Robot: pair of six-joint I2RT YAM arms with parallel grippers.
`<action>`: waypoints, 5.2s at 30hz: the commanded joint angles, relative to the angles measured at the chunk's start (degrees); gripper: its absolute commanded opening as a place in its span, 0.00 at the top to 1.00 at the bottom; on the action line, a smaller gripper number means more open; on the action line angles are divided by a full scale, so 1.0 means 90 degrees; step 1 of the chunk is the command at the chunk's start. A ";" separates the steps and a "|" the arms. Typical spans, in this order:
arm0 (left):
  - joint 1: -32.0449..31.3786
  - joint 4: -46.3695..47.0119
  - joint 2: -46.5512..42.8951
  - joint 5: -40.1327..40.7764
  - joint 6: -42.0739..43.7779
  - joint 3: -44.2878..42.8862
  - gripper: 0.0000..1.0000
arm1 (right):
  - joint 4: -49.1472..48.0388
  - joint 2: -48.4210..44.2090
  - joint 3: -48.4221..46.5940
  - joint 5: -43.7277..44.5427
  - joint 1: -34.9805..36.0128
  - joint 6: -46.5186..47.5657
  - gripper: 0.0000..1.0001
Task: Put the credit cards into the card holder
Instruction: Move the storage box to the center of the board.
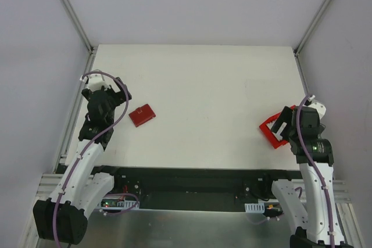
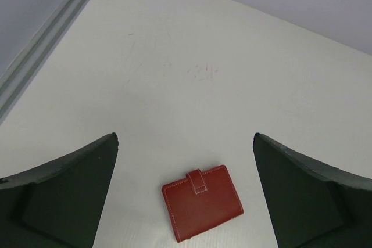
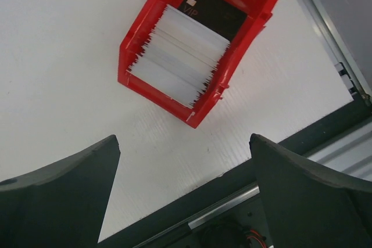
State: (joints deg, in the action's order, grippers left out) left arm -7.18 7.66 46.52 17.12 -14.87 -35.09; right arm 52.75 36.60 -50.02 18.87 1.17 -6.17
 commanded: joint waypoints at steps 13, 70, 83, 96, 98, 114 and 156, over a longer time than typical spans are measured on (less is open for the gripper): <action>-0.0023 -0.1271 -0.0530 -0.1588 -0.1051 -0.0691 0.01 | -0.0041 0.0786 0.0255 -0.1715 -0.2648 0.0081 0.04; -0.0023 -0.1212 0.1403 -0.4022 -0.0906 -0.1130 0.01 | -0.4338 0.3932 0.1387 -0.2546 -0.4124 -0.1794 0.67; -0.0023 -0.1232 0.1432 -0.4012 -0.0984 -0.1013 0.01 | -0.4250 0.3716 0.1505 -0.1894 -0.3373 -0.2663 0.80; -0.0023 -0.1486 0.1315 -0.4032 -0.1394 -0.0574 0.01 | -0.4123 0.4292 0.0949 -0.0633 -0.1128 -0.4283 0.89; -0.0023 -0.1505 0.1286 -0.4061 -0.1462 -0.0496 0.01 | -0.4065 0.4487 0.0744 -0.0370 -0.0718 -0.4586 0.90; -0.0023 -0.2121 0.1061 -0.3710 -0.1629 -0.0359 0.01 | -0.3098 0.6489 -0.1501 0.1115 0.2066 -0.6393 0.90; -0.0023 -0.2824 0.1306 -0.3719 -0.1707 -0.0310 0.01 | -0.2326 0.7418 -0.2333 0.1526 0.4440 -1.0144 0.70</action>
State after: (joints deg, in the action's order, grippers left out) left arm -7.16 -16.78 58.41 -15.86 -29.63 -38.46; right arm 33.45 103.98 -70.08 30.79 41.34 -92.51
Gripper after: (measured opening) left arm 0.991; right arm 0.275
